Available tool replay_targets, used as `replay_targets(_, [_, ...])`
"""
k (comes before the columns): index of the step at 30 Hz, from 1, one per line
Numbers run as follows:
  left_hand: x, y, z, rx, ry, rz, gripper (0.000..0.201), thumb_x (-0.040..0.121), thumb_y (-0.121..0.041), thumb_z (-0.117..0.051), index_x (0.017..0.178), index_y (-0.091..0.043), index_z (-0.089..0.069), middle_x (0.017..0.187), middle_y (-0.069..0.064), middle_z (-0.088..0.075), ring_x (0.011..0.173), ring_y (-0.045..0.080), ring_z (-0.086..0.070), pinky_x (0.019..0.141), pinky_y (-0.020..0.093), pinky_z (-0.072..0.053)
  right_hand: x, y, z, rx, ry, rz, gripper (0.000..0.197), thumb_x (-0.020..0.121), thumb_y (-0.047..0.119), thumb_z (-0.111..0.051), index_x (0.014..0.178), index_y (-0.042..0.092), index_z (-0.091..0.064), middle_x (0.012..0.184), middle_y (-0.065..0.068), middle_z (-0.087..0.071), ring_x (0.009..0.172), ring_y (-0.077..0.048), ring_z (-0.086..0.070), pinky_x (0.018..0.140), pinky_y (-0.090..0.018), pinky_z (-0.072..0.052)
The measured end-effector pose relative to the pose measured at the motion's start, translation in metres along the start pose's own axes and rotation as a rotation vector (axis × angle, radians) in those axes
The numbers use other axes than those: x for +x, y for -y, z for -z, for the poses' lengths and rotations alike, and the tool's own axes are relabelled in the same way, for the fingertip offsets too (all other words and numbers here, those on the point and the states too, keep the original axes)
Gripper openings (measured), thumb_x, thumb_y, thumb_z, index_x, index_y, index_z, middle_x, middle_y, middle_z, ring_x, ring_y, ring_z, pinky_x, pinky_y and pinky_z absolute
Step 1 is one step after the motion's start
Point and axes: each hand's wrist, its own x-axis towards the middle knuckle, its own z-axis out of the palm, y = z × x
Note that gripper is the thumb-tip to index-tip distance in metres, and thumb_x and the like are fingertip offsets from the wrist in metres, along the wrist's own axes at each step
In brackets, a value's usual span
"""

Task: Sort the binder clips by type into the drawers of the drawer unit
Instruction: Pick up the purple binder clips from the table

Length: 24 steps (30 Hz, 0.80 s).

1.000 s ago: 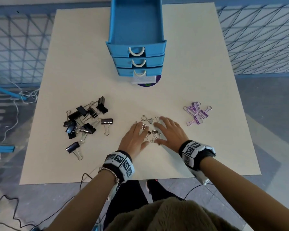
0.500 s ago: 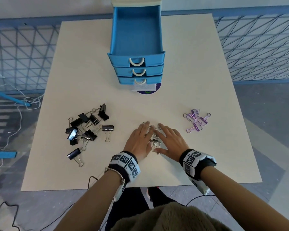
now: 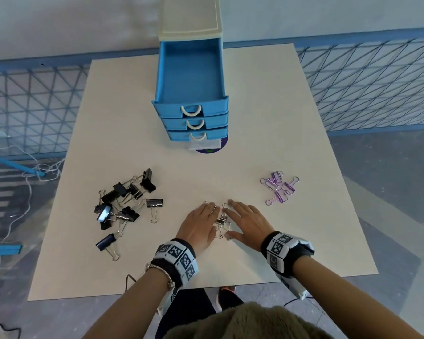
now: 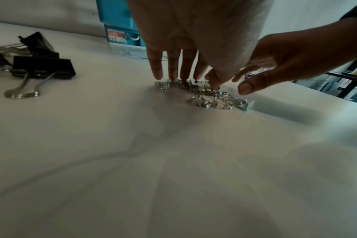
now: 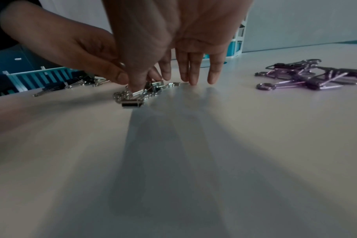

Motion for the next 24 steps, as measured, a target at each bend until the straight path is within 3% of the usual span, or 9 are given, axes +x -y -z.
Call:
replay_targets(2, [0.003, -0.003, 0.005, 0.006, 0.001, 0.01, 0.05, 0.097, -0.023, -0.033, 0.143, -0.012, -0.018, 0.155, 0.007, -0.017, 0.142, 0.021, -0.016, 0.115, 0.033, -0.018, -0.003, -0.003, 0.008, 0.032, -0.004, -0.052, 0.059, 0.087, 0.044, -0.049, 0.136, 0.013, -0.038, 0.149, -0.016, -0.034, 0.133, -0.029, -0.039, 0.108, -0.042, -0.036])
replay_targets(4, [0.008, -0.009, 0.013, -0.001, -0.008, 0.021, 0.048, 0.097, -0.023, -0.033, 0.142, -0.014, -0.021, 0.154, 0.007, -0.017, 0.141, 0.021, -0.017, 0.114, 0.033, -0.021, -0.006, -0.011, 0.017, 0.088, -0.018, -0.126, 0.055, 0.091, 0.035, -0.05, 0.139, 0.015, -0.033, 0.151, -0.014, -0.027, 0.137, -0.027, -0.033, 0.111, -0.039, -0.029])
replay_targets(11, [0.043, -0.039, 0.039, -0.052, 0.012, 0.028, 0.045, 0.093, -0.017, -0.04, 0.137, -0.018, -0.03, 0.144, 0.004, -0.03, 0.122, 0.023, -0.041, 0.095, 0.036, -0.043, -0.019, -0.055, 0.048, 0.186, -0.224, -0.456, 0.043, 0.089, 0.021, -0.052, 0.131, 0.016, -0.044, 0.136, -0.01, -0.044, 0.12, -0.028, -0.048, 0.097, -0.037, -0.041])
replay_targets(16, [0.083, -0.062, 0.052, -0.068, -0.007, -0.024, 0.046, 0.09, -0.013, -0.046, 0.134, -0.017, -0.034, 0.133, 0.007, -0.039, 0.116, 0.024, -0.045, 0.087, 0.038, -0.047, -0.025, -0.081, 0.056, 0.223, -0.216, -0.672, 0.055, 0.084, 0.035, -0.061, 0.132, 0.017, -0.04, 0.137, -0.01, -0.04, 0.121, -0.028, -0.044, 0.095, -0.038, -0.04])
replay_targets(24, [0.135, -0.085, 0.062, 0.011, 0.084, -0.151, 0.053, 0.084, -0.008, -0.053, 0.133, -0.016, -0.034, 0.133, 0.011, -0.036, 0.115, 0.03, -0.047, 0.081, 0.04, -0.05, -0.019, -0.087, 0.055, 0.274, -0.129, -0.738, 0.075, 0.072, 0.048, -0.069, 0.132, 0.017, -0.037, 0.135, -0.01, -0.039, 0.123, -0.027, -0.04, 0.097, -0.039, -0.04])
